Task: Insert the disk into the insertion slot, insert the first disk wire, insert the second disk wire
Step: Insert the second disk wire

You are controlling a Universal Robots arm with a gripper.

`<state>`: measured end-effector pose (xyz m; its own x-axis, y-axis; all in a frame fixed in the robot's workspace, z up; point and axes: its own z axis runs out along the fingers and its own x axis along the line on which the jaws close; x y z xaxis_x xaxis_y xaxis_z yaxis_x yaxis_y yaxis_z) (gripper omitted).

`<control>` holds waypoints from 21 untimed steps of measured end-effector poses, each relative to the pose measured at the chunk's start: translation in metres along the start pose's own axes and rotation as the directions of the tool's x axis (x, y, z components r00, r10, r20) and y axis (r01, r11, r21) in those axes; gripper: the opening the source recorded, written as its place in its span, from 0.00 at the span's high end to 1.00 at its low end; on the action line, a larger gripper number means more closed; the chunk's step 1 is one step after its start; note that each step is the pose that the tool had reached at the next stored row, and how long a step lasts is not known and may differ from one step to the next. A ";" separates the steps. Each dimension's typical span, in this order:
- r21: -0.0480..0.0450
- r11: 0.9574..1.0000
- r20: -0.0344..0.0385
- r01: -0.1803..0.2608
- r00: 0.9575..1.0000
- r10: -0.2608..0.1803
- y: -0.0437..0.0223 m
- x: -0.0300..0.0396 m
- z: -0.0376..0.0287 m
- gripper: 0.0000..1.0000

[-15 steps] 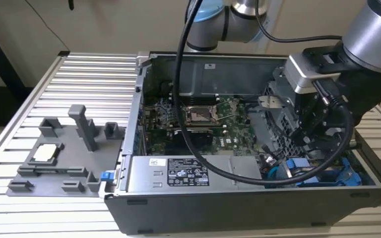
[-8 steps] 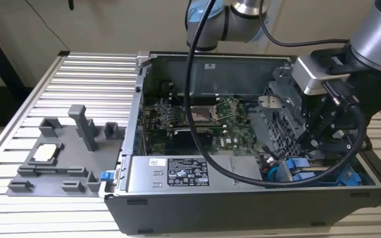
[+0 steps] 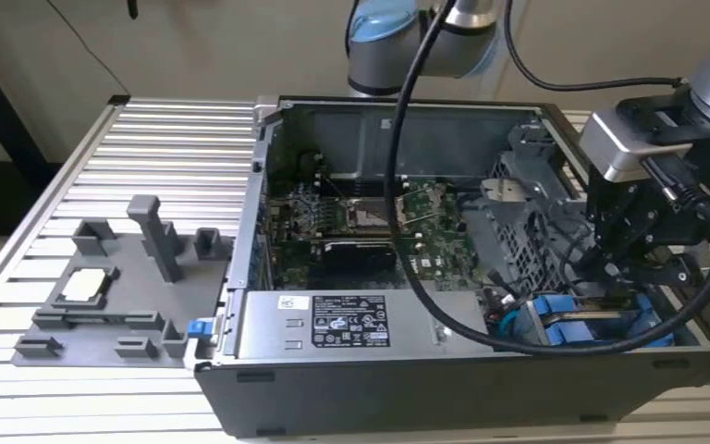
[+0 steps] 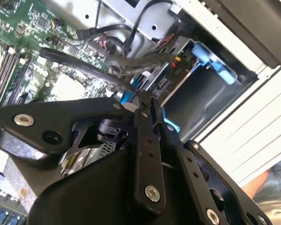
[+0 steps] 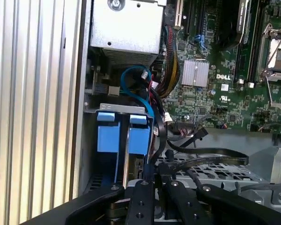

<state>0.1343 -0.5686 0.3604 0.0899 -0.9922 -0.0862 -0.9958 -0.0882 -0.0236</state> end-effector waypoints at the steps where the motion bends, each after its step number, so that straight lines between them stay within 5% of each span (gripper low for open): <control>1: 0.000 1.000 0.000 -0.001 1.000 0.001 -0.0004 0.0011 0.0003 0.84; 10: 0.002 1.000 0.000 -0.027 1.000 0.027 -0.0007 0.0092 0.0055 0.84; 21: 0.004 0.999 0.000 -0.048 0.999 0.048 -0.0035 0.0106 0.0099 0.84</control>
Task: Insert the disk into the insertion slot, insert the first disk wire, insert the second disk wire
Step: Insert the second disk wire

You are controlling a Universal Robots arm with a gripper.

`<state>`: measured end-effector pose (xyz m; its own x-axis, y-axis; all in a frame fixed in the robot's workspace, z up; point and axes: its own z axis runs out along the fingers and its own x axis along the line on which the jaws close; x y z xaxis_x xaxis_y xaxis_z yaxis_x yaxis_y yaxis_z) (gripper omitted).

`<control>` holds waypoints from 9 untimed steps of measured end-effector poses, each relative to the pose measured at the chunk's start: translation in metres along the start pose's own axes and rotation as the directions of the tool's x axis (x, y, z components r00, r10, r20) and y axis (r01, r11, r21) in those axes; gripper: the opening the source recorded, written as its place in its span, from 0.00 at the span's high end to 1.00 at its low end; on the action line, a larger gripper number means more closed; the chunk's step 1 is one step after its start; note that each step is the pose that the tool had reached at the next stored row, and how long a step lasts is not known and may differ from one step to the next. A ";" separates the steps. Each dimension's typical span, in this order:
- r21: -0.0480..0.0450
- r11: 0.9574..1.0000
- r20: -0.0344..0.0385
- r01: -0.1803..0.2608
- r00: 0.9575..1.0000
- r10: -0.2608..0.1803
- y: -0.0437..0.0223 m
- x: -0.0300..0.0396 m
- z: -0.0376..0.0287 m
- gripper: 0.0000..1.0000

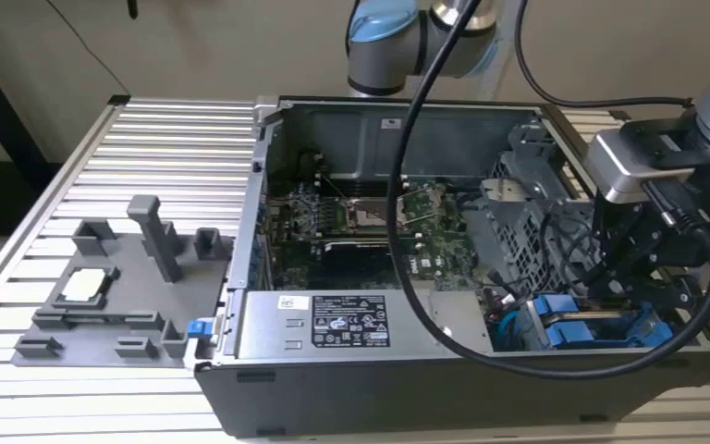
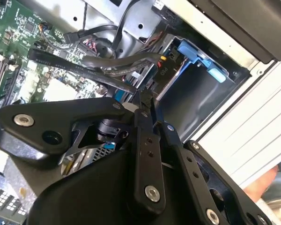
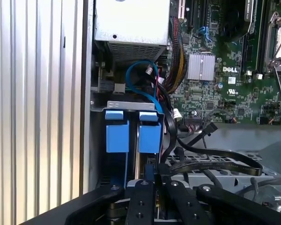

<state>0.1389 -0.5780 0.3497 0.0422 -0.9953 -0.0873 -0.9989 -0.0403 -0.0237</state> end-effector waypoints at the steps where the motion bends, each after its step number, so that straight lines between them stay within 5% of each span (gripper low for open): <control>1: 0.000 1.000 0.000 0.000 1.000 0.000 -0.0012 0.0000 0.0004 0.84; 9: 0.002 1.000 0.000 -0.024 1.000 0.024 -0.0042 0.0006 0.0053 0.84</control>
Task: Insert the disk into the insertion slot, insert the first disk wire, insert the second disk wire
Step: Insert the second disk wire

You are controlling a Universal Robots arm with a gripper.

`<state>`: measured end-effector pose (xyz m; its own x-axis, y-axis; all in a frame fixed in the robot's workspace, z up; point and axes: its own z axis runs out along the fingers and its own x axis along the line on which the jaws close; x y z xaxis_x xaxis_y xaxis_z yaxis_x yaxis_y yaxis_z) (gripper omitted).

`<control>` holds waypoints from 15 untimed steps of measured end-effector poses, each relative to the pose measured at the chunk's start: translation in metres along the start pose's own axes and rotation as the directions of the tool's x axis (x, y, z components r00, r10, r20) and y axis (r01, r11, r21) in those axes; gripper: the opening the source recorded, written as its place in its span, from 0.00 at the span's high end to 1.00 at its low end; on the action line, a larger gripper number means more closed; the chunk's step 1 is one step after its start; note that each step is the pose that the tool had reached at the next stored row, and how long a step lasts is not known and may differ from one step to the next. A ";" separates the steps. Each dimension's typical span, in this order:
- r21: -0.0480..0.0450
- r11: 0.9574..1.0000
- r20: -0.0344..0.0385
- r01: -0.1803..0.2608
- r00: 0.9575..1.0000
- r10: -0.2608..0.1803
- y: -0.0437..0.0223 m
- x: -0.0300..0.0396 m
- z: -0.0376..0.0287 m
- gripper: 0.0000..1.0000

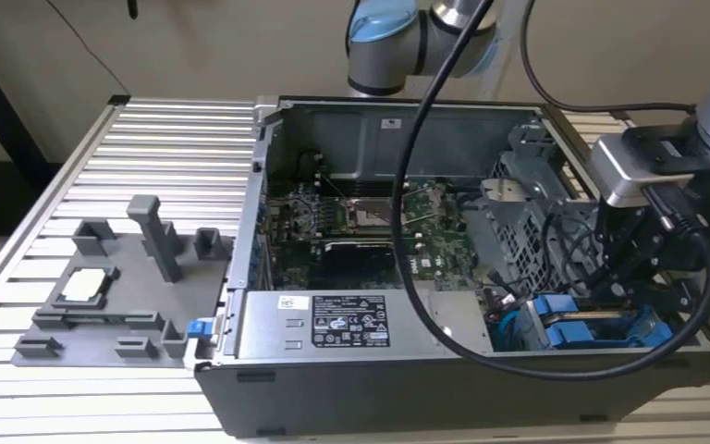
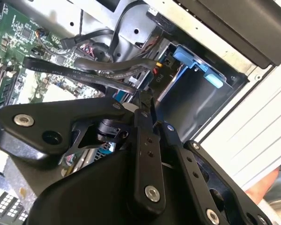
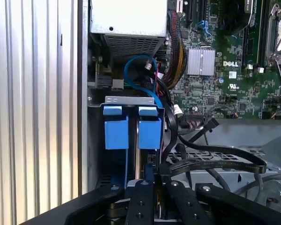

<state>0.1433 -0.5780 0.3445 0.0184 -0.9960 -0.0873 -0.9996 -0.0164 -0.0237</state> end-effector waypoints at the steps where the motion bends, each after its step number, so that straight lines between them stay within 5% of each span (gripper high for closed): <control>1: 0.000 1.000 0.000 -0.001 1.000 0.001 -0.0003 0.0000 0.0004 0.84; 15: 0.000 1.000 0.000 -0.005 1.000 0.005 -0.0007 0.0008 0.0080 0.84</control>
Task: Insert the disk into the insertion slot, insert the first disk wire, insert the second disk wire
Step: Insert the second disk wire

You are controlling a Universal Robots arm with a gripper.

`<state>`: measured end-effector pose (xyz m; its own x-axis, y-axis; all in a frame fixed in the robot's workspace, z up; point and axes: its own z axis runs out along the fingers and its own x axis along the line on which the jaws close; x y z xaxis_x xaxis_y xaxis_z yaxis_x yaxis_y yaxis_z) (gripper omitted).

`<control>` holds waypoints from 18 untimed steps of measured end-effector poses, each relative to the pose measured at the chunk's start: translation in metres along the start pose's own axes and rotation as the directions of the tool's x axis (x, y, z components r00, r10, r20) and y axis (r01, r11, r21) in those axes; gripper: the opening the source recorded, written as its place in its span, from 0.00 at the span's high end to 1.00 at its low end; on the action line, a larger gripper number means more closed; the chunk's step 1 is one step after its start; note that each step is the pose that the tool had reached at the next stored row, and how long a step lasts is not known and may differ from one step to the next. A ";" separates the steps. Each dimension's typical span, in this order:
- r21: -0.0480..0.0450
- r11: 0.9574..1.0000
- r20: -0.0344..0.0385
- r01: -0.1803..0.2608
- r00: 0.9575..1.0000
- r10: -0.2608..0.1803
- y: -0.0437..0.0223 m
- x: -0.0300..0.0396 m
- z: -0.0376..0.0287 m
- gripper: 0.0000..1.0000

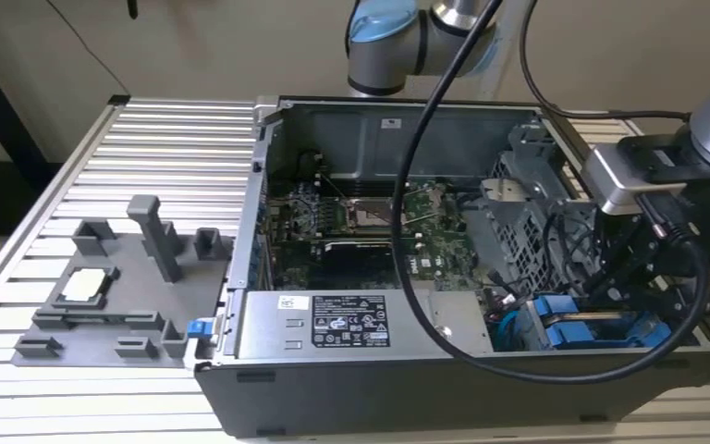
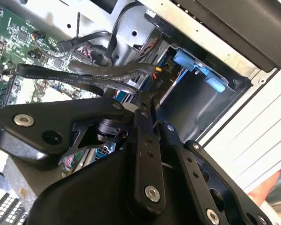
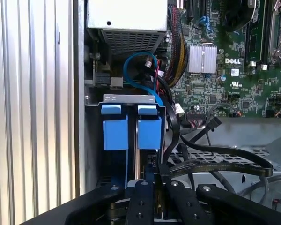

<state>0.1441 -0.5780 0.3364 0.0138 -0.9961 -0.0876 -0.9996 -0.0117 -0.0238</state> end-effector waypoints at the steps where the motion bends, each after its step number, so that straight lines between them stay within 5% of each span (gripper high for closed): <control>1: 0.000 1.000 0.000 0.000 1.000 0.000 0.0000 0.0000 0.0001 0.84; 6: 0.000 1.000 0.000 0.000 1.000 0.000 -0.0001 -0.0002 -0.0012 0.76; 15: 0.000 1.000 0.000 0.000 1.000 0.000 -0.0010 -0.0036 -0.0404 0.76; 18: 0.000 1.000 0.000 0.000 1.000 0.000 -0.0011 -0.0038 -0.0433 0.76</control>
<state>0.1442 -0.5780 0.3799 0.0138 -0.9960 -0.0879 -0.9996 -0.0118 -0.0238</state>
